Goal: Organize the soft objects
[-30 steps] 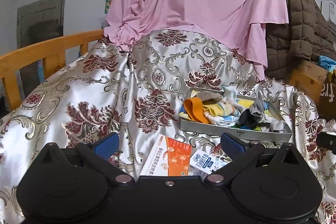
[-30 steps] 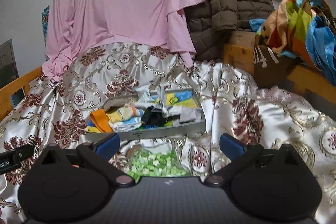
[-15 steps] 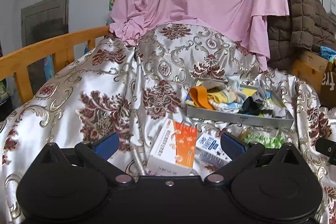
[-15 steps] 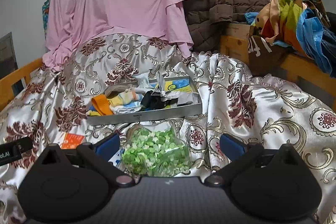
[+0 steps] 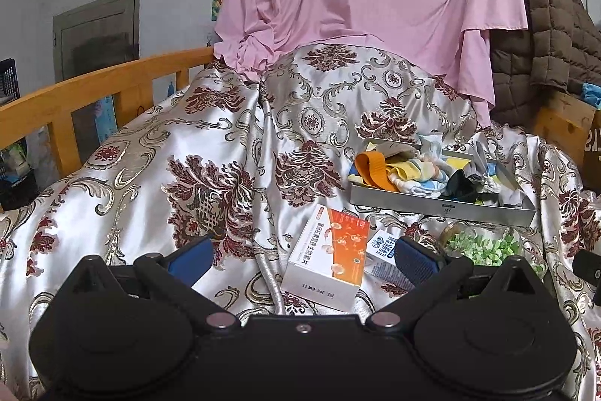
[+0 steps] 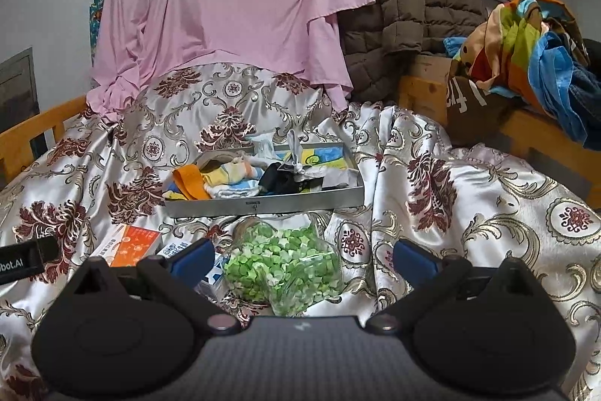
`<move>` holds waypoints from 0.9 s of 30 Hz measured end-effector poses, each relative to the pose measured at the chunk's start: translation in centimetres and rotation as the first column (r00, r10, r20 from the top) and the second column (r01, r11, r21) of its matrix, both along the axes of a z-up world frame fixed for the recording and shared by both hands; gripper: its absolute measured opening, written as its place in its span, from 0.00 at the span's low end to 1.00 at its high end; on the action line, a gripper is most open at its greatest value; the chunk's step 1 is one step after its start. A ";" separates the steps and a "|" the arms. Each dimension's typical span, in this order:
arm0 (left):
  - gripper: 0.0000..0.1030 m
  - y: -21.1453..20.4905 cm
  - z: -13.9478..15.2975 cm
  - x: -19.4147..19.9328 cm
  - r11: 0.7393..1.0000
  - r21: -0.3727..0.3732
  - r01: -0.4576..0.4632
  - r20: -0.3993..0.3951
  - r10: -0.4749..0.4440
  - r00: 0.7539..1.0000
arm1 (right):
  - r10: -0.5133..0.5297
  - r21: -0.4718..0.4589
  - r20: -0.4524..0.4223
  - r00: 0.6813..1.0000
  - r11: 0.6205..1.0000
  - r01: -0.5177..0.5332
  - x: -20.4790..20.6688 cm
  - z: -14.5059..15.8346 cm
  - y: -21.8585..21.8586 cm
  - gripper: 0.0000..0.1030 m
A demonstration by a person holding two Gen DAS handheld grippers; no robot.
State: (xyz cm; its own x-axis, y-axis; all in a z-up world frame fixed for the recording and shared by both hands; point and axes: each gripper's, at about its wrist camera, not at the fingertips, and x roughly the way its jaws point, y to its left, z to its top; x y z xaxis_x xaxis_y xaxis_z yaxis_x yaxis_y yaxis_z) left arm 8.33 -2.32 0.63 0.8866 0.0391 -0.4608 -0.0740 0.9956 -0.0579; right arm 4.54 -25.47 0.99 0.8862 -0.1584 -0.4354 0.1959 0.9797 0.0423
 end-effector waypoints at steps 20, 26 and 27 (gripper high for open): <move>0.99 -0.2 -2.2 -2.8 0.999 0.035 -0.016 -0.119 0.020 0.993 | 0.045 0.041 -0.091 0.995 0.998 -0.041 -2.1 -2.3 1.9 1.00; 0.99 0.1 -2.6 -3.4 0.998 0.032 -0.047 -0.130 0.051 0.990 | 0.063 0.015 -0.082 0.995 0.998 -0.062 -3.1 -2.6 2.7 1.00; 0.99 0.1 -2.6 -3.5 0.998 0.038 -0.050 -0.124 0.054 0.991 | 0.062 0.013 -0.077 0.995 0.998 -0.061 -3.2 -2.6 2.7 1.00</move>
State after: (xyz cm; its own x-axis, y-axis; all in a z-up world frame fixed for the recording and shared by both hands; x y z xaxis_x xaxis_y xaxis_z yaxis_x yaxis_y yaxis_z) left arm 4.82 -2.21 -1.93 0.8183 0.1016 -0.5657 -0.1304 0.9914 -0.0105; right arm 1.31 -22.73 -1.59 0.8579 -0.0993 -0.5041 0.1380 0.9896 0.0400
